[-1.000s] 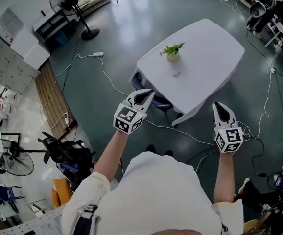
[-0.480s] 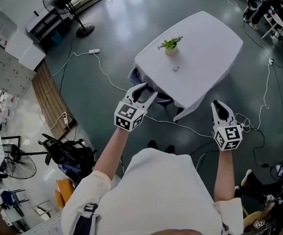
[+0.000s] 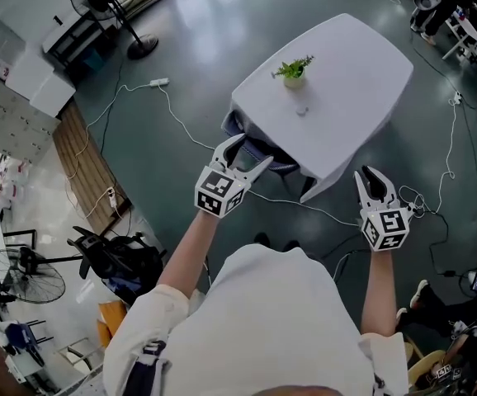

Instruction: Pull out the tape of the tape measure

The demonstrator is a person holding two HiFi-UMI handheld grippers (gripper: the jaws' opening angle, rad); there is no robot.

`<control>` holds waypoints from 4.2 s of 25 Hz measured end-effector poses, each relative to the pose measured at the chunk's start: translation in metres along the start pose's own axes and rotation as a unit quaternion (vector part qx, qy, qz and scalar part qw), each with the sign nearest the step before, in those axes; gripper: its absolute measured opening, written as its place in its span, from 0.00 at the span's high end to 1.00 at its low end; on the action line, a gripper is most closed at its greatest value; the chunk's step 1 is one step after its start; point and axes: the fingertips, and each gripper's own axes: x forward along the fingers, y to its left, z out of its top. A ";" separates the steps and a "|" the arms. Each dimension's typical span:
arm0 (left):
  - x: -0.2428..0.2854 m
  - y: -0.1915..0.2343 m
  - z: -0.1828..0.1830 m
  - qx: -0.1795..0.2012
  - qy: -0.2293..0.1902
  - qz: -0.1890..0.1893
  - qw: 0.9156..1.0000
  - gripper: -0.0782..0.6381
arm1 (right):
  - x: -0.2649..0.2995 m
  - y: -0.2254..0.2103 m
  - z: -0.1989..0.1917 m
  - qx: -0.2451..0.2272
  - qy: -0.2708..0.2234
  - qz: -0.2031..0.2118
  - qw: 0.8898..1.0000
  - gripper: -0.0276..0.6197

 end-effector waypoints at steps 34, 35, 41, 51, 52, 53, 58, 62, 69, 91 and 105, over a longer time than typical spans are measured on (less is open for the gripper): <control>0.161 0.044 -0.016 -0.044 0.052 0.076 0.995 0.39 | 0.150 -0.134 -0.039 -0.001 0.047 0.123 0.991 0.81; 0.167 0.044 -0.016 -0.048 0.057 0.081 0.994 0.39 | 0.155 -0.141 -0.039 -0.002 0.049 0.130 0.990 0.81; 0.193 0.047 -0.025 -0.052 0.081 0.105 0.990 0.39 | 0.186 -0.166 -0.053 -0.002 0.065 0.162 0.985 0.81; 0.227 0.072 -0.058 -0.042 0.132 0.084 0.987 0.39 | 0.233 -0.164 -0.072 0.012 0.089 0.170 0.981 0.81; 0.231 0.075 -0.061 -0.038 0.138 0.077 0.987 0.39 | 0.237 -0.163 -0.073 0.014 0.092 0.167 0.982 0.81; 0.235 0.077 -0.064 -0.034 0.143 0.070 0.987 0.39 | 0.240 -0.162 -0.075 0.017 0.095 0.164 0.982 0.81; 0.263 0.097 -0.078 -0.020 0.170 0.025 0.985 0.39 | 0.262 -0.158 -0.079 0.031 0.108 0.155 0.981 0.81; 0.293 0.114 -0.096 -0.010 0.192 -0.012 0.981 0.39 | 0.286 -0.159 -0.086 0.040 0.116 0.146 0.982 0.81; 0.347 0.130 -0.148 0.022 0.240 -0.066 0.968 0.39 | 0.327 -0.168 -0.116 0.054 0.141 0.125 0.981 0.81; 0.479 0.132 -0.317 0.083 0.348 -0.169 0.918 0.39 | 0.404 -0.176 -0.236 0.104 0.221 0.109 0.964 0.81; 0.497 0.138 -0.351 0.091 0.354 -0.150 0.919 0.58 | 0.405 -0.173 -0.255 0.120 0.225 0.101 0.962 0.81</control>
